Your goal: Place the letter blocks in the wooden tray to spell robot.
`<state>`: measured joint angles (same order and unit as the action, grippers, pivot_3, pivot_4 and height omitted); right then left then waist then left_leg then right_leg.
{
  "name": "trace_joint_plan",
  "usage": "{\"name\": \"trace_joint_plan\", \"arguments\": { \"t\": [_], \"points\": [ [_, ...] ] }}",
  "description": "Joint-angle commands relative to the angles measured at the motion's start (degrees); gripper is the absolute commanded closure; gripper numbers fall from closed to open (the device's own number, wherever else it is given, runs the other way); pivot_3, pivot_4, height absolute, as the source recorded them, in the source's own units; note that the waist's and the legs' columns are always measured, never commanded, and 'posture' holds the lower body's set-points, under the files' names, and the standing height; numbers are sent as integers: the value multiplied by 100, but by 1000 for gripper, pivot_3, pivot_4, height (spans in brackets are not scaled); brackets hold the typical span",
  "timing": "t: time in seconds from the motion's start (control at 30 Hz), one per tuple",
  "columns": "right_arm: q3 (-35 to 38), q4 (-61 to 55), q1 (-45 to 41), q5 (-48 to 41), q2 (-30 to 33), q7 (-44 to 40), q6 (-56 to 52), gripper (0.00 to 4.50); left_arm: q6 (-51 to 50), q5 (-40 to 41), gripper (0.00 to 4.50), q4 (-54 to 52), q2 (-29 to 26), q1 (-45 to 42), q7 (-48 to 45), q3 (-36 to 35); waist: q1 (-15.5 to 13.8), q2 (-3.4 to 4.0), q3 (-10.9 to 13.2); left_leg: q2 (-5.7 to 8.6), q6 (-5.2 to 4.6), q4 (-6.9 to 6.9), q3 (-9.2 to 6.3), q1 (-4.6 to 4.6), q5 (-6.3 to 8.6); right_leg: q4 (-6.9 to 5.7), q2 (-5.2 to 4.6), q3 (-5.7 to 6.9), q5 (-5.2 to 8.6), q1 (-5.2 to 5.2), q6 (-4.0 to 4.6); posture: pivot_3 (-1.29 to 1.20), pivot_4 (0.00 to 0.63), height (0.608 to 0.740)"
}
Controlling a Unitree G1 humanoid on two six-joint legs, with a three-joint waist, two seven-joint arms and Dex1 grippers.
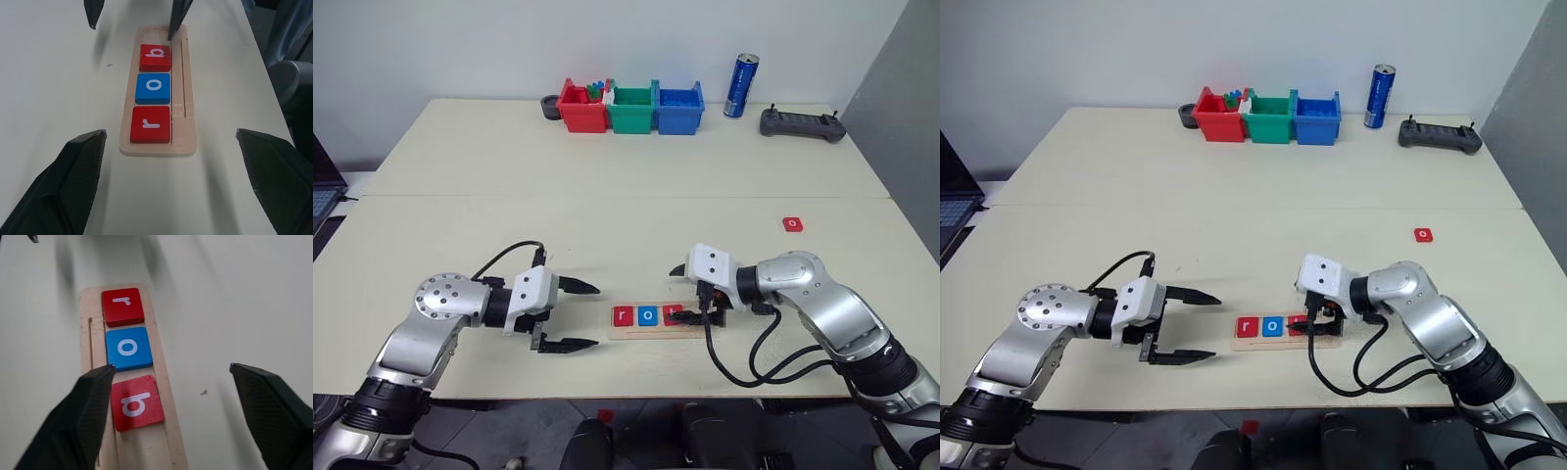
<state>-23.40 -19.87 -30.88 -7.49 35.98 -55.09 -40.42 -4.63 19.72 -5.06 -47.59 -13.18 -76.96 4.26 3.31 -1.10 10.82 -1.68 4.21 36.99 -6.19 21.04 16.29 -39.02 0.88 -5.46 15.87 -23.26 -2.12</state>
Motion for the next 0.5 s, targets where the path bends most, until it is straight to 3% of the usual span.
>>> {"name": "trace_joint_plan", "arguments": {
  "t": [0.03, 0.3, 0.5],
  "points": [
    [19, 25, 24, 157, 12, 144, 180, 1716, 76, 41, 0, -61, 11, -74, -29, -55, 0, 0, 0, 0, 0, 0, 1, 0, 0, 0, 0, 0, 0, 0, 0, 0, 150, 740],
    [-119, 243, 15, 359, -5, 164, 359, 4464, 417, -49, 0, 282, 54, -19, -114, -57, 0, 0, 0, 0, 0, 0, 1, 0, 0, 0, 0, 0, 0, 0, 0, 0, 150, 740],
    [-280, 331, 24, 517, 27, 106, 357, 4464, 557, -86, 0, 330, 71, 55, -134, -65, 1, 0, 0, 0, 0, 0, 1, 0, 0, 0, 0, 0, 0, -1, 0, 0, 150, 740]
  ]
}}
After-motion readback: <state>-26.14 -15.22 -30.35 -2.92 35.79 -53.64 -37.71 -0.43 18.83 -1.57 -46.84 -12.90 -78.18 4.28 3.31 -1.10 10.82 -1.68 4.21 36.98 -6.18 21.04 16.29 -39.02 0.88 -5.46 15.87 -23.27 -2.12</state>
